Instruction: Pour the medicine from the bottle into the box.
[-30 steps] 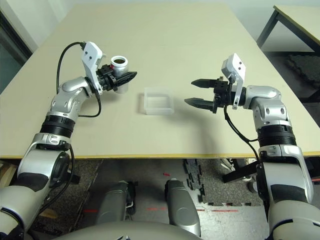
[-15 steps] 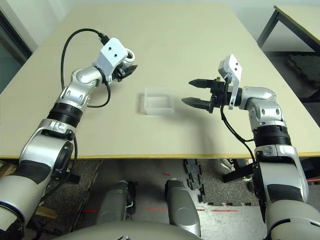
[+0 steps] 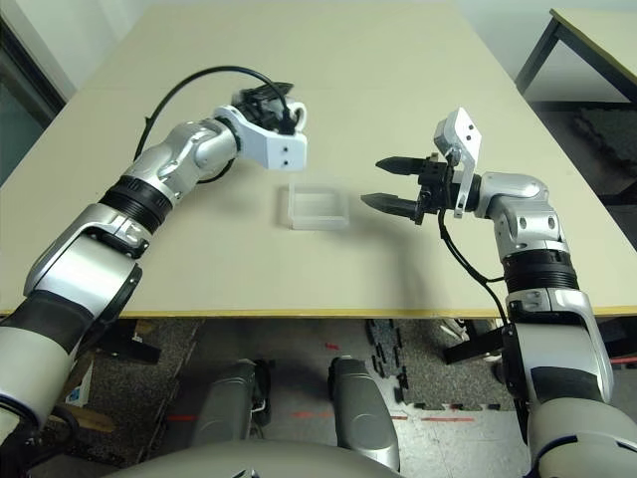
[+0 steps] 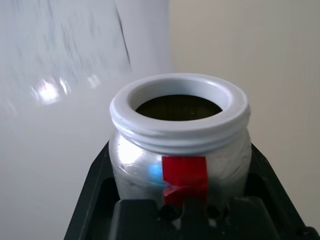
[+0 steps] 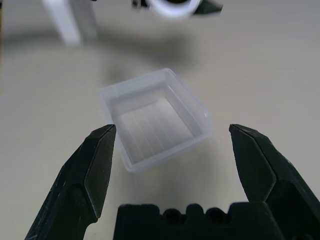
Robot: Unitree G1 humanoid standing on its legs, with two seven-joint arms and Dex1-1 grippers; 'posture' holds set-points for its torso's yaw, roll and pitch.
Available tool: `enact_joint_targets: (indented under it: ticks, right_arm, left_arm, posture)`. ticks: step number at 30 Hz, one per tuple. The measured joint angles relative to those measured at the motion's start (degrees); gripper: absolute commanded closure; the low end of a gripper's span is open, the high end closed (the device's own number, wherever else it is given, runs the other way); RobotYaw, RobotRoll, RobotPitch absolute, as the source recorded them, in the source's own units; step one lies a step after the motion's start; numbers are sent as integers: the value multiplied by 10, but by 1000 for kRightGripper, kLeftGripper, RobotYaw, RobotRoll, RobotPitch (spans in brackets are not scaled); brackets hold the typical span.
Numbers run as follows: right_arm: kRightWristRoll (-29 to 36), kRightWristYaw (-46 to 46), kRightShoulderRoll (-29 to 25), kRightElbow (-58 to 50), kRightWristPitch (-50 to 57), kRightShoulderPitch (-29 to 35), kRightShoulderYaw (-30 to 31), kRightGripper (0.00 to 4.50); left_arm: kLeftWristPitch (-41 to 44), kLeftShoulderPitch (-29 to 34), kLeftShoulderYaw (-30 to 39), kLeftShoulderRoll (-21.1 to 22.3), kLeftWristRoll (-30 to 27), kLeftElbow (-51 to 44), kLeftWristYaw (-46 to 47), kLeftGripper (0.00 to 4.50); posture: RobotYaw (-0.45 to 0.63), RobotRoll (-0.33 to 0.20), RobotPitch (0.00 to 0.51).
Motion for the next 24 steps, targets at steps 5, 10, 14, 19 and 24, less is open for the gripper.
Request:
enact_joint_targets:
  ticks: [5, 10, 14, 19, 24]
  right_arm:
    - [0, -1, 5, 7, 0, 0, 0, 0]
    - [0, -2, 15, 12, 0, -6, 0, 0]
    - [0, -3, 15, 13, 1, -8, 0, 0]
    - [0, -3, 15, 13, 1, -8, 0, 0]
    - [0, -3, 15, 13, 1, -8, 0, 0]
  left_arm:
    - [-19, -46, -88, -26, 106, 54, 112, 1866]
    - [-19, -84, -149, -59, 175, 104, 184, 1866]
    - [-19, -104, -166, -67, 192, 136, 203, 1866]
    - [-25, -113, -167, -69, 189, 155, 207, 1866]
    - [-49, -110, -116, -67, 130, 171, 159, 1866]
  posture:
    - [-75, 0, 152]
    - [-76, 0, 155]
    - [-77, 0, 154]
    - [-81, 0, 153]
    - [-77, 0, 153]
